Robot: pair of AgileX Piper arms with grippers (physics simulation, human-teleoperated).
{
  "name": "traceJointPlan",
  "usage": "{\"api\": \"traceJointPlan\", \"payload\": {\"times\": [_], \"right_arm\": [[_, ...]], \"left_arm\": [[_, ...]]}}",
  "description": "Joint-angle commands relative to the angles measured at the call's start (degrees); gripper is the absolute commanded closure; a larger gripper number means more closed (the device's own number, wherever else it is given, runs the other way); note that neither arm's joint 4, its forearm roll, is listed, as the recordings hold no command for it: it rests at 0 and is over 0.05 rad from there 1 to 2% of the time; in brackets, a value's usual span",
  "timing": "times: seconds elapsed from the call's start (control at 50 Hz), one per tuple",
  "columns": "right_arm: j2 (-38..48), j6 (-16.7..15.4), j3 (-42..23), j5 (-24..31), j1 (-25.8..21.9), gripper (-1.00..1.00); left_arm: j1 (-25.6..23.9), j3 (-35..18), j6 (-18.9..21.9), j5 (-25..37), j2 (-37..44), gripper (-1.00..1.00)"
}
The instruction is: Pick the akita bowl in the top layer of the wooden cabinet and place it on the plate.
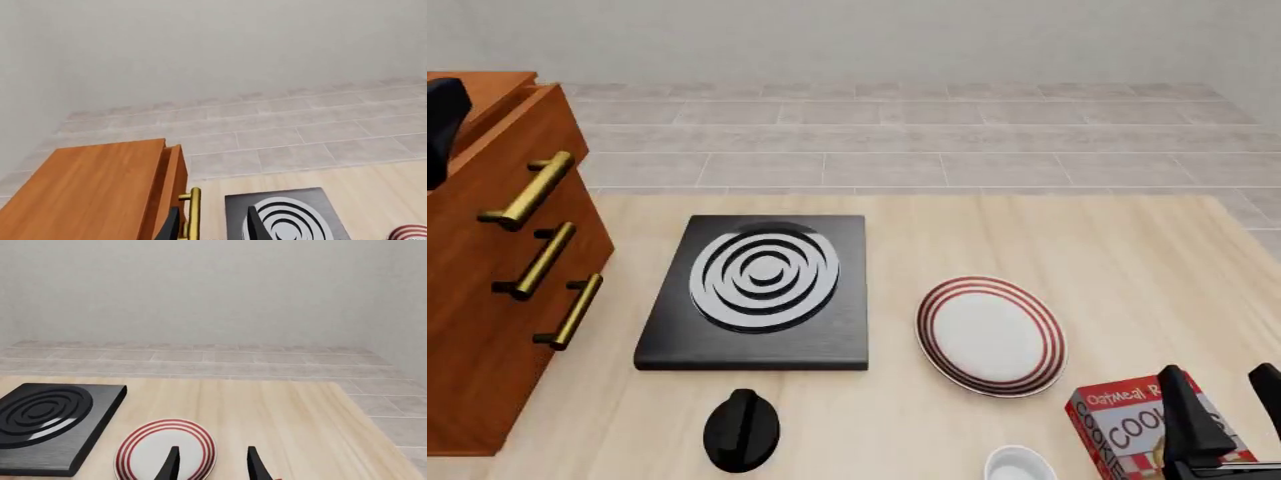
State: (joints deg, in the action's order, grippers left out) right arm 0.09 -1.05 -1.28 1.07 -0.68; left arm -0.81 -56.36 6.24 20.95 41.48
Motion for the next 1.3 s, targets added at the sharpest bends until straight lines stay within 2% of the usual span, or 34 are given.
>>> {"api": "traceJointPlan", "payload": {"times": [0.02,0.16,0.2,0.26,0.3,0.36,0.4,0.48,0.52,0.64,0.74,0.82,1.06,1.08,1.16,1.3], "right_arm": [[0.03,-0.08,0.0,0.03,-0.05,-1.0],[0.01,0.08,0.06,0.12,0.25,-1.0],[-0.01,0.1,0.1,0.17,0.18,-1.0],[0.0,0.04,0.19,0.18,0.07,-1.0],[0.01,0.02,0.21,0.19,-0.03,-1.0],[0.01,0.01,0.22,0.22,-0.09,-1.0],[0.01,0.09,0.24,0.23,-0.03,-1.0],[0.06,0.2,0.23,0.21,0.01,-1.0],[0.2,0.27,0.24,0.12,0.02,-1.0],[1.03,0.23,0.3,-0.56,-0.13,-1.0],[1.57,0.51,0.28,-1.0,-0.06,-1.0],[1.64,0.52,0.36,-1.04,-0.12,-1.0],[2.53,0.92,0.53,-1.85,0.03,-1.0],[2.44,0.88,0.59,-1.76,-0.04,-1.0],[2.9,0.82,0.65,-2.24,-0.21,-1.0],[1.01,1.11,0.61,-0.34,0.04,-1.0]], "left_arm": [[-1.49,-5.61,-2.01,5.31,2.94,-1.0],[-1.79,-9.26,-1.74,9.39,5.4,-1.0],[-2.54,-10.54,-3.39,11.0,5.96,-1.0],[-1.81,-11.18,-2.58,11.46,6.02,-1.0],[-1.16,-12.26,-0.58,12.73,6.74,-1.0],[-1.4,-13.27,-0.87,13.74,7.21,-1.0],[-1.43,-14.07,0.93,14.71,8.04,-1.0],[-2.11,-15.52,-0.71,16.54,9.39,-1.0],[-1.55,-16.09,0.99,17.18,9.84,-1.0],[-1.27,-18.09,2.63,19.83,11.26,-1.0],[-0.72,-18.61,2.2,21.92,12.81,-1.0],[0.07,-20.32,3.47,23.93,13.75,-1.0],[-0.05,-23.12,0.66,27.84,16.6,-1.0],[0.0,-23.85,-0.6,28.95,17.07,-1.0],[0.48,-24.15,0.78,29.61,17.38,-1.0],[1.57,-28.01,3.25,32.6,19.57,-1.0]]}}
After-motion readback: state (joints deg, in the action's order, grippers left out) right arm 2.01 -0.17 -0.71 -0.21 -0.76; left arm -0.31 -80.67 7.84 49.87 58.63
